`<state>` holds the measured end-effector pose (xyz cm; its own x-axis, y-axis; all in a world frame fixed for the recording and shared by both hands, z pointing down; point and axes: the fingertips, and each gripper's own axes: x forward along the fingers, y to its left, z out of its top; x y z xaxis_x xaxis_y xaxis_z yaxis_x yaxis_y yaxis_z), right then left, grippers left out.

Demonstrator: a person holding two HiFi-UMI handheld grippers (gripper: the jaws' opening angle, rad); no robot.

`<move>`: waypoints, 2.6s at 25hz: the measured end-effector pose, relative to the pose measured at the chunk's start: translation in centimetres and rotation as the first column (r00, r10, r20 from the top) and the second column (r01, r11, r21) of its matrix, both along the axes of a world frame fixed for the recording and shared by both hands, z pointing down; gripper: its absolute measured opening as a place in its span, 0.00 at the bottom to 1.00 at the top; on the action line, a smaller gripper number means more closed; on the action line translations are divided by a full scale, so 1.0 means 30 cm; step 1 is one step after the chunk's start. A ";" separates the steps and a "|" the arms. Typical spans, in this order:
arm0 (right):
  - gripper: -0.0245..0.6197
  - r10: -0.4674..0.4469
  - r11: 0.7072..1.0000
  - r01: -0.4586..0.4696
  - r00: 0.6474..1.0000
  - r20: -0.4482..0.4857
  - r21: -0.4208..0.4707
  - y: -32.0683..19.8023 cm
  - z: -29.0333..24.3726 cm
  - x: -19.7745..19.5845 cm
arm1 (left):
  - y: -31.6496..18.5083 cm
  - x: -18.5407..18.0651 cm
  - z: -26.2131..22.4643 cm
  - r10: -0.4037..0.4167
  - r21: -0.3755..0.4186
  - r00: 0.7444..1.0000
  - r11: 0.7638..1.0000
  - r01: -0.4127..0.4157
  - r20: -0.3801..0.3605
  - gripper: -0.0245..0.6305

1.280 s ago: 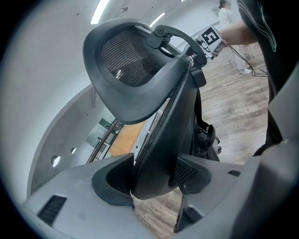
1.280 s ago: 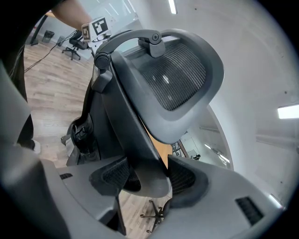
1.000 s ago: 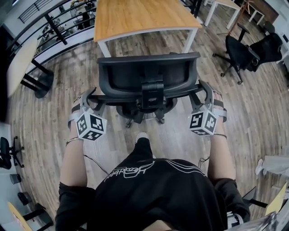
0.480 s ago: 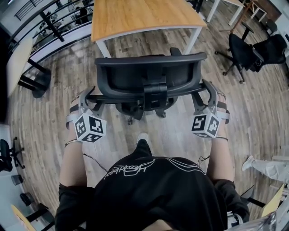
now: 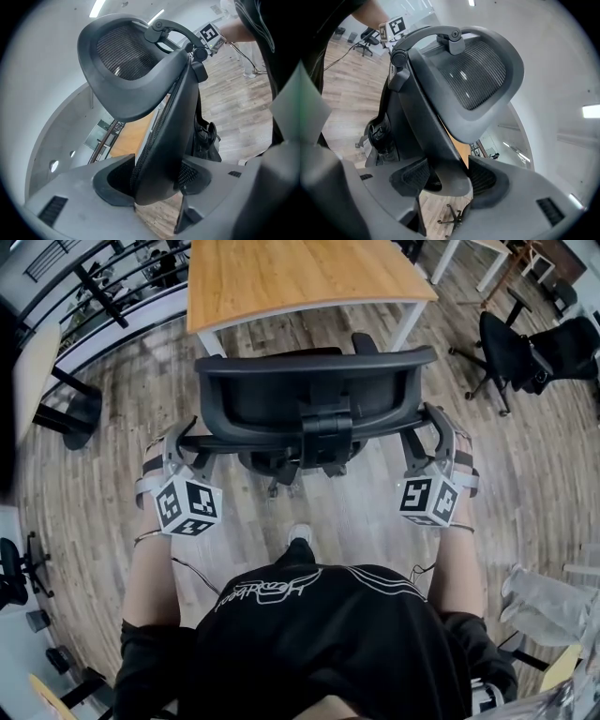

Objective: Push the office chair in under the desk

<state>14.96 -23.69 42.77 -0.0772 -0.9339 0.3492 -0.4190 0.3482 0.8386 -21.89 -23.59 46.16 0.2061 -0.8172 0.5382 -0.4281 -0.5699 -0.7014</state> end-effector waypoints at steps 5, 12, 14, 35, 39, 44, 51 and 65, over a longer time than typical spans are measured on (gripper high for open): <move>0.47 0.013 1.000 -0.013 1.000 -0.001 0.000 -0.083 -0.001 -0.013 | -0.079 -0.013 -0.001 0.008 0.004 1.000 1.000 -0.008 0.004 0.39; 0.47 0.040 0.999 -0.040 0.999 -0.007 0.002 -0.160 0.007 -0.020 | -0.161 -0.019 0.007 0.032 0.003 0.999 0.999 -0.032 0.000 0.39; 0.47 0.046 0.999 -0.046 0.999 -0.008 0.006 -0.177 0.010 -0.016 | -0.186 -0.014 0.013 0.038 0.003 0.999 0.999 -0.038 0.004 0.39; 0.46 0.021 1.000 -0.020 0.998 -0.051 0.016 -0.360 0.000 0.083 | -0.289 0.098 0.019 0.050 -0.048 0.999 0.998 -0.049 0.018 0.35; 0.46 0.014 1.000 -0.014 0.999 -0.052 0.016 -0.351 0.003 0.084 | -0.283 0.097 0.020 0.046 -0.052 0.999 0.998 -0.045 0.023 0.35; 0.45 0.015 1.000 -0.015 0.999 -0.048 0.015 -0.353 0.003 0.091 | -0.283 0.102 0.018 0.043 -0.051 0.999 0.998 -0.042 0.025 0.35; 0.45 0.043 0.999 -0.042 0.998 -0.039 0.022 -0.329 0.008 0.117 | -0.275 0.128 0.024 0.064 -0.051 0.998 0.997 -0.063 0.029 0.34; 0.45 0.120 0.990 -0.114 0.990 -0.073 0.081 -0.382 -0.002 0.207 | -0.357 0.215 0.033 0.108 -0.077 0.994 0.991 -0.106 0.028 0.34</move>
